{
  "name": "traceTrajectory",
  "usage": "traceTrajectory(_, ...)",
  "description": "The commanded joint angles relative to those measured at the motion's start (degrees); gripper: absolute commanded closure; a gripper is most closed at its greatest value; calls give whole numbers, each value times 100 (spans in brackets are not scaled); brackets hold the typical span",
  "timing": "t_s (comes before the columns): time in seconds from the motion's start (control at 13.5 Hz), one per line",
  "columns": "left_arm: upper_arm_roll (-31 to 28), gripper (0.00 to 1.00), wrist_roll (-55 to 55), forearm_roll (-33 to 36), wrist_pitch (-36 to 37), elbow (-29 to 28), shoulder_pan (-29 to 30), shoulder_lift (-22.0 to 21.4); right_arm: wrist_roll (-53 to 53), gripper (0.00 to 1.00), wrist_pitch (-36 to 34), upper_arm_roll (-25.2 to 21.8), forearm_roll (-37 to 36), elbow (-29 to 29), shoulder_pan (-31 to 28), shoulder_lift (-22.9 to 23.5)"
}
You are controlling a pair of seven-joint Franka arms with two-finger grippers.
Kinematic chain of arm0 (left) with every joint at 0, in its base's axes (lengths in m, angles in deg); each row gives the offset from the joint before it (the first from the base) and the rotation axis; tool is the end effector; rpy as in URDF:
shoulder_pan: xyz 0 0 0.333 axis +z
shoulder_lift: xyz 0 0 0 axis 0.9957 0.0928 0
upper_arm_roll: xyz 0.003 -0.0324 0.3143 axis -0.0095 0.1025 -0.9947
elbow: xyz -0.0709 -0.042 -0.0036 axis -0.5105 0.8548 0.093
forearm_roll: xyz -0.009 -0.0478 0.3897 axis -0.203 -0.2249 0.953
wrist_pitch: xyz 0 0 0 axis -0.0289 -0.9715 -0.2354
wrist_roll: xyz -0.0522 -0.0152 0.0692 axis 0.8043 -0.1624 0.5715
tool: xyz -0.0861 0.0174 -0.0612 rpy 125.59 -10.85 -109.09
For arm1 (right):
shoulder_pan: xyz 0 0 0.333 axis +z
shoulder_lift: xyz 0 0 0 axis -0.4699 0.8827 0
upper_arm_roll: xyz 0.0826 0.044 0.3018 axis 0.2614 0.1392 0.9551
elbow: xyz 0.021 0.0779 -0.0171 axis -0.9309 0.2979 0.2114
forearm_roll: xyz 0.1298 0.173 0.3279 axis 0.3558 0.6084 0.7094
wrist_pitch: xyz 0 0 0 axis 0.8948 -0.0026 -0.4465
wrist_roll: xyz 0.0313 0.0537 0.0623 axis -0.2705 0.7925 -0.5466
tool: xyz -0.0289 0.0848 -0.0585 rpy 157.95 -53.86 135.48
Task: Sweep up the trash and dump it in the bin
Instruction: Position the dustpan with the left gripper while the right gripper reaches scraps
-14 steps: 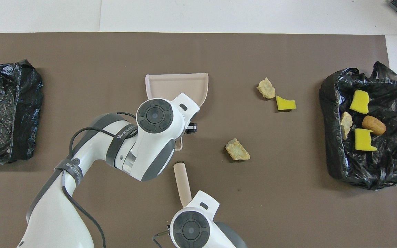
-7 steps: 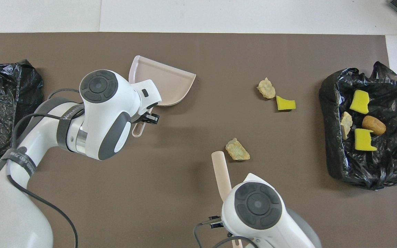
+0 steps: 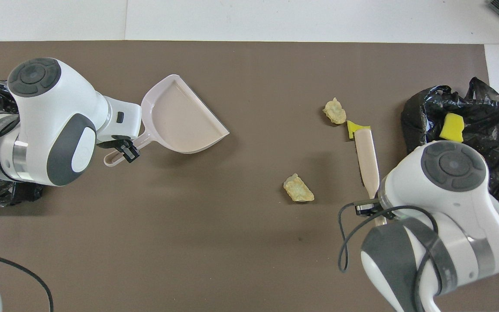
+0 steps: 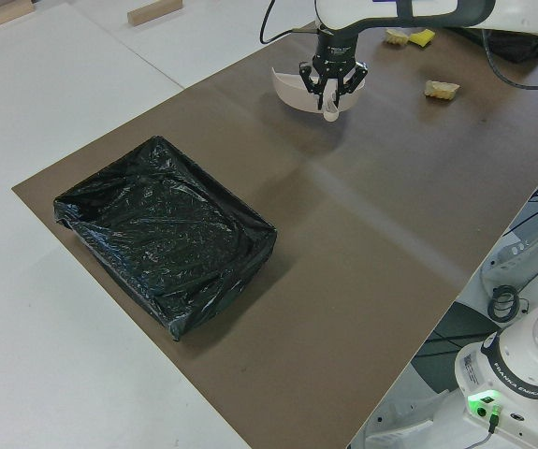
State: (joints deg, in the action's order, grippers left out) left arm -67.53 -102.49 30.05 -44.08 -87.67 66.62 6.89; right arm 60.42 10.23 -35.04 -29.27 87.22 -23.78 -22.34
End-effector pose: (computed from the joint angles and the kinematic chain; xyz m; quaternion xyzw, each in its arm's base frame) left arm 0.5886 -0.1648 0.4224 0.8800 -0.4722 -0.0409 0.0296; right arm 0.4870 0.1179 0.4546 0.9903 0.0336 -0.0955 0.0954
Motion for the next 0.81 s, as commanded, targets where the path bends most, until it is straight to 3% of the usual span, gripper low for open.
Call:
traceTrajectory(0.0, 13, 100, -757, 96, 39, -271, -84, -233, -64, 100, -55, 101, -977, -1425, -265, 1588)
traceTrajectory(0.15, 39, 100, -785, 140, -40, -499, -215, -365, -64, 100, 146, 110, -1525, -1683, -380, 2039)
traceTrajectory(0.37, 39, 100, -759, 657, -145, -728, -549, -524, 5, 100, 420, 102, -1544, -1639, -364, 2426)
traceTrajectory(0.59, 39, 100, -758, 843, -207, -763, -699, -471, -396, 100, 105, 172, -1395, -1516, -206, 2393)
traceTrajectory(0.74, 39, 100, -750, 852, -233, -1025, -944, -585, -1063, 100, -106, 329, -835, -1507, -135, 2357)
